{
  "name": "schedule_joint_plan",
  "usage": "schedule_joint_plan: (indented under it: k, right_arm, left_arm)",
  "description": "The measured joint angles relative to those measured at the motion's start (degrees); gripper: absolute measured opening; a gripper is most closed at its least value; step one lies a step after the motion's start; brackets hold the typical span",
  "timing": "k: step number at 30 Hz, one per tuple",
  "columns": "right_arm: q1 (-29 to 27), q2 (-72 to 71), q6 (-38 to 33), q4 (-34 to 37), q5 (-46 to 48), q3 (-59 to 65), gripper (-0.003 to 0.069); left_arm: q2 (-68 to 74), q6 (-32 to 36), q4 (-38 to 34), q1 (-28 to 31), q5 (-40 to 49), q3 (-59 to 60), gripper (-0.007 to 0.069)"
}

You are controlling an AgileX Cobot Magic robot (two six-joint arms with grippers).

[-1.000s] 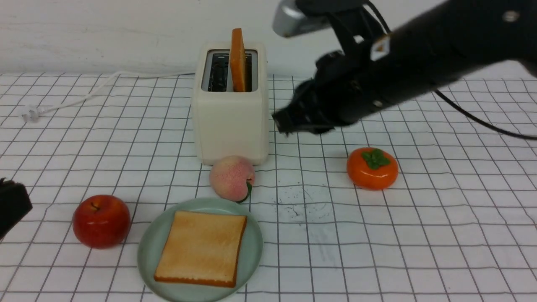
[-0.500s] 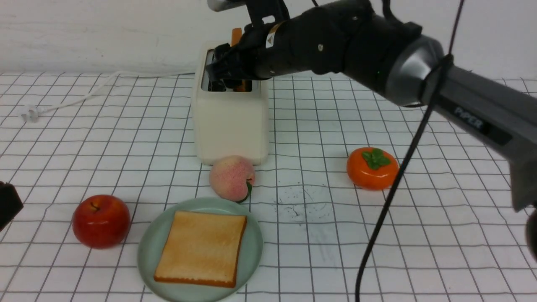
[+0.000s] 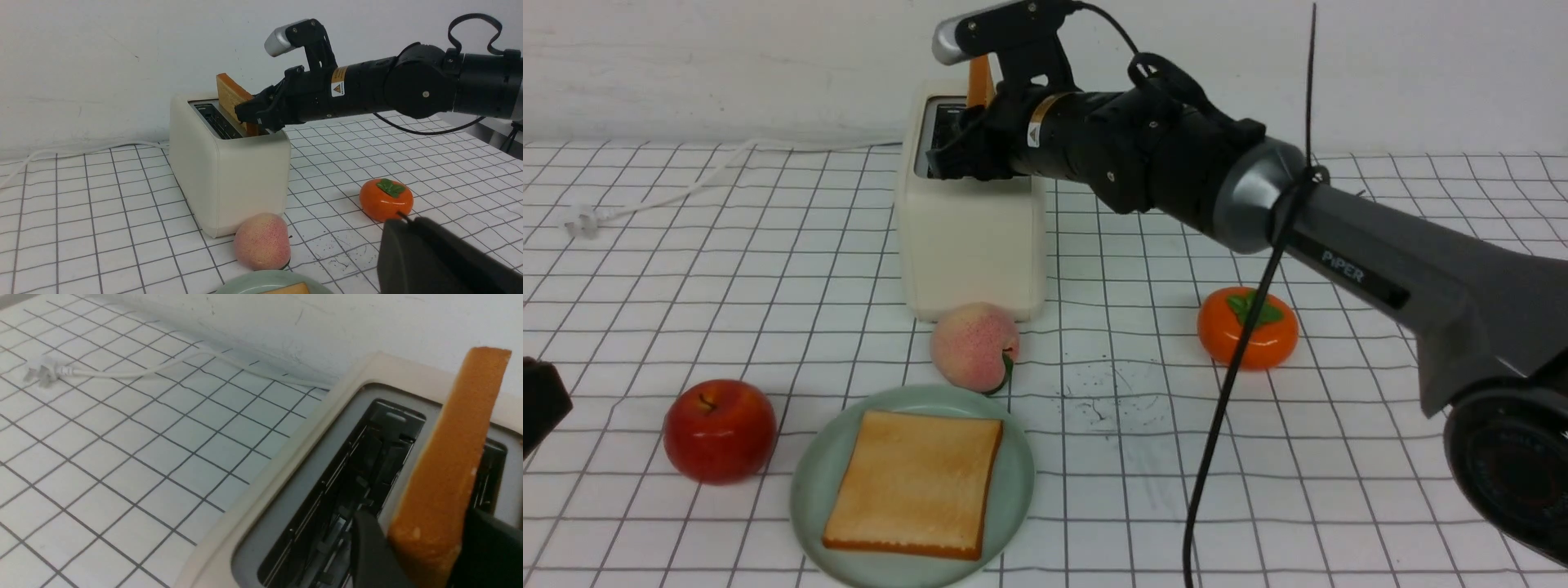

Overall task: Take toasted bread from bread machine on white checkered table place on plate.
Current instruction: 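Grasp the toast slice in the toaster and pull it up out of the slot with the right gripper, then place the held slice of bread on top of the slice on the plate with the right gripper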

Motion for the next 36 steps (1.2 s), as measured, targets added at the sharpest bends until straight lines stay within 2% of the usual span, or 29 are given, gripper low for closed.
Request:
schedule_joint_plan:
  k: [1,5,7,17,22,25,28,29,32,34,35,36]
  right_arm:
    - [0.00,0.07,0.00,0.03,-0.06,0.00,0.0240]
    - [0.00,0.08,0.00,-1.02,-0.31,0.00,0.0141]
    - [0.00,0.08,0.00,-1.02,-0.51,0.00,0.0124]
    - [-0.04,-0.41,0.00,-1.16,-2.46,0.00,0.0123]
    - [0.16,-4.41,0.00,-1.16,-2.57,0.00,0.0122]
    - [1.10,-11.50,0.00,-1.16,-2.00,0.00,0.0120]
    - [2.55,-16.20,0.00,-1.16,2.40,0.00,0.0115]
    - [3.74,-19.13,-0.60,-1.07,7.18,-0.07,0.0115]
    - [6.44,-24.51,-6.64,1.07,20.48,0.12,0.0115]
    - [7.14,-27.30,-12.51,4.90,25.77,1.61,0.0115]
    - [7.28,-29.17,-16.65,9.01,28.75,3.70,0.0115]
    - [7.28,-29.17,-16.65,9.77,29.22,4.14,0.0115]
  left_arm:
    - [0.00,0.00,0.00,0.00,0.00,0.00,-0.0013]
    - [0.00,0.00,0.00,0.00,0.00,0.00,-0.0013]
    - [0.00,0.00,0.00,0.00,0.00,0.00,-0.0013]
    - [0.00,0.00,0.00,0.00,0.00,0.00,-0.0013]
    - [0.00,-0.04,0.00,0.00,0.00,0.00,-0.0013]
    - [0.00,-0.04,0.00,0.00,0.00,0.00,-0.0013]
    - [0.00,-0.04,0.00,0.00,0.02,0.00,-0.0013]
    - [0.00,-0.04,0.00,0.00,0.02,0.00,-0.0013]
    - [0.00,-0.04,0.00,0.00,0.02,0.00,-0.0013]
    - [0.00,-0.04,0.00,0.00,0.02,0.00,-0.0013]
    - [0.00,-0.04,0.00,0.00,0.02,0.00,-0.0013]
    - [0.00,-0.04,0.00,0.00,0.02,0.00,-0.0013]
